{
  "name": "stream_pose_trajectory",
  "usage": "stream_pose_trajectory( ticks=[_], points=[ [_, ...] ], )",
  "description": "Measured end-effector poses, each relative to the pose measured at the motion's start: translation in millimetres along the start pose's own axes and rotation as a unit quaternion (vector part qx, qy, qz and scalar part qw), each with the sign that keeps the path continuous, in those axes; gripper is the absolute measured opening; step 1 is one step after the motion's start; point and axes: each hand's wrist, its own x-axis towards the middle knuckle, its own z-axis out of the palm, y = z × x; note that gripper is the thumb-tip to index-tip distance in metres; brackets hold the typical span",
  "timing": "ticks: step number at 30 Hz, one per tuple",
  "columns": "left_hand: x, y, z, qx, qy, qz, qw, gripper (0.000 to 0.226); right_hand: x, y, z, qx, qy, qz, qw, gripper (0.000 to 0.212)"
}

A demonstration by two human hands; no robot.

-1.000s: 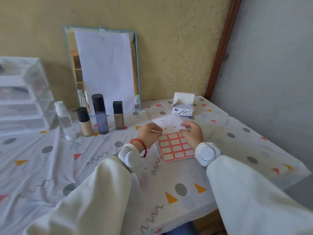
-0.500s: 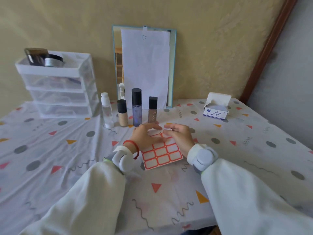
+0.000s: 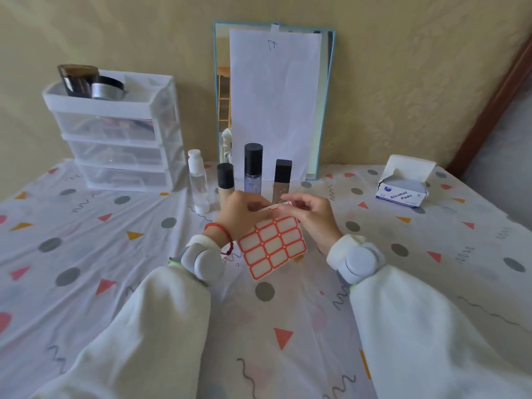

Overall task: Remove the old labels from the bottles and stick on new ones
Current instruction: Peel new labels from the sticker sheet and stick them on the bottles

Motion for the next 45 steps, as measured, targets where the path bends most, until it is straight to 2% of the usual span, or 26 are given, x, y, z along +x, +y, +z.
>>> stream_pose_trajectory(
  ticks=[3, 8, 14, 18, 23, 30, 36, 40, 45],
  points=[
    [-1, -6, -1, -0.017, -0.01, -0.022, 1.0, 0.019, 1, 1, 1, -0.033, -0.028, -0.003, 0.999, 0.01],
    [-2, -9, 0, -0.031, -0.037, -0.036, 0.998, 0.01, -2, 7, -2, 0.026, -0.074, 0.046, 0.996, 0.007],
    [-5, -13, 9, -0.06, -0.037, -0.046, 0.996, 0.012, -4, 15, 1, 0.022, -0.033, 0.058, 0.998, 0.011],
    [-7, -13, 8, -0.14, -0.032, -0.088, 0.986, 0.02, -3, 19, 3, 0.025, -0.002, 0.065, 0.998, 0.011],
    [-8, -13, 6, -0.182, -0.053, -0.114, 0.975, 0.023, -4, 22, 5, 0.018, 0.004, 0.071, 0.997, 0.014],
    [-10, -16, 3, -0.209, -0.071, -0.135, 0.966, 0.012, -4, 17, 0, 0.06, -0.04, 0.052, 0.996, 0.026],
    [-10, -19, 6, -0.199, -0.068, -0.138, 0.968, 0.005, -6, 19, 1, 0.032, -0.043, 0.016, 0.998, 0.018],
    [-10, -20, 9, -0.21, -0.075, -0.136, 0.965, 0.011, -4, 23, 0, 0.007, -0.031, 0.001, 0.999, 0.015],
    [-14, -17, 6, -0.202, -0.113, -0.125, 0.965, 0.013, -1, 26, -5, -0.035, -0.053, -0.01, 0.998, 0.01]
  ],
)
